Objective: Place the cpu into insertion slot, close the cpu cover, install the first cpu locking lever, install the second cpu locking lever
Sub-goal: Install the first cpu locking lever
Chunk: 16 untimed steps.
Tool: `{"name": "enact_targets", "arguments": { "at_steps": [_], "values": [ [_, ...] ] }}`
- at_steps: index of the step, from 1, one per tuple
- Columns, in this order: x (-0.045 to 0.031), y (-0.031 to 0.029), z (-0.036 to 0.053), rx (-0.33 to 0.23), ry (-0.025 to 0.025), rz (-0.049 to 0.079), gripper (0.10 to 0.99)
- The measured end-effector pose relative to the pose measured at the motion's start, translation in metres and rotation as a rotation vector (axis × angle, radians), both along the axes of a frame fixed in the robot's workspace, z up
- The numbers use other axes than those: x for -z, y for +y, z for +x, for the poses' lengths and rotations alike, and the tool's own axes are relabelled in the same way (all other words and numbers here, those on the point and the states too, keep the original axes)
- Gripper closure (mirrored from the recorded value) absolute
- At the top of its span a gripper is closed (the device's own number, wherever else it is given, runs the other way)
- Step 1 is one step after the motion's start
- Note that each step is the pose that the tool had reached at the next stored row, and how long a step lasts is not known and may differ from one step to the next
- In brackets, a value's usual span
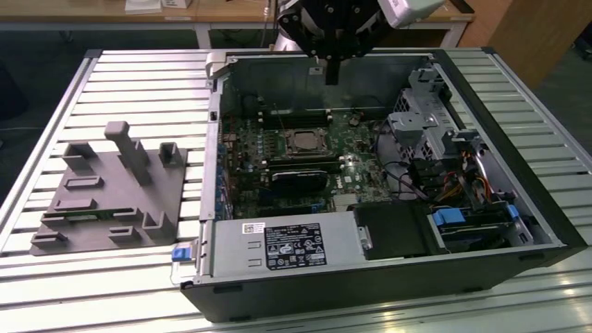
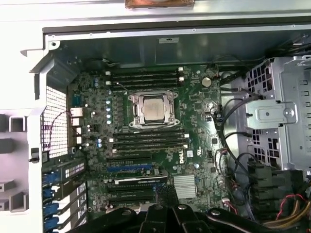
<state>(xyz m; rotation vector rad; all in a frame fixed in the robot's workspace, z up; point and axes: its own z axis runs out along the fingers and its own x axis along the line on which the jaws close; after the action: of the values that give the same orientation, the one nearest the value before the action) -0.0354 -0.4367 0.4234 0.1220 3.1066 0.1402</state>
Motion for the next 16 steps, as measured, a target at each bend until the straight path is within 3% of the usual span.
{"name": "enact_targets", "arguments": {
  "at_steps": [16],
  "values": [
    [0.0290, 0.0094, 0.0000, 0.000, 0.0001, 0.000, 0.980]
  ]
}}
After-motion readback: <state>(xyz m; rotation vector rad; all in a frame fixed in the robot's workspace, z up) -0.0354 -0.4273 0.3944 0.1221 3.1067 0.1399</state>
